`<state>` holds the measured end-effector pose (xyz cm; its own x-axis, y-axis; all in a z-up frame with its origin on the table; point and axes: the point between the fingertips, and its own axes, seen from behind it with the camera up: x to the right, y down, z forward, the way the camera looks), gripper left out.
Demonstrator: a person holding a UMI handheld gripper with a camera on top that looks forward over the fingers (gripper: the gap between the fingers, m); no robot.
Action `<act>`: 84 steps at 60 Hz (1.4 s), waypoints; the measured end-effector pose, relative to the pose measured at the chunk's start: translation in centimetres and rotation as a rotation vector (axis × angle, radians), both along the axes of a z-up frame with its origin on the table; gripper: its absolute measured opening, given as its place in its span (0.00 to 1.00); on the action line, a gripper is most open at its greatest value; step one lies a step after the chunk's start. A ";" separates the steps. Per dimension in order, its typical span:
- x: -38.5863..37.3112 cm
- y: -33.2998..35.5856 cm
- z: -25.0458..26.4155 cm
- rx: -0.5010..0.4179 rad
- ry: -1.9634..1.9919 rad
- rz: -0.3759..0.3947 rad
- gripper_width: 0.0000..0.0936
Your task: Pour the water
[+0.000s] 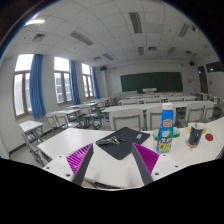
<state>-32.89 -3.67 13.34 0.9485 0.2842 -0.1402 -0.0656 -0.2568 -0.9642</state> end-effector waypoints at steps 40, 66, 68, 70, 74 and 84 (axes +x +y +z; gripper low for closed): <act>17.4 15.5 -2.4 0.080 -0.184 -0.310 0.89; 19.7 20.1 -8.1 0.012 -0.127 -0.348 0.41; 19.9 20.0 -7.5 0.009 -0.112 -0.333 0.41; 19.1 20.1 -7.7 0.010 -0.083 -0.317 0.41; 18.3 20.2 -7.4 -0.018 0.037 -0.315 0.41; 18.4 19.9 -2.9 -0.017 0.543 -0.279 0.41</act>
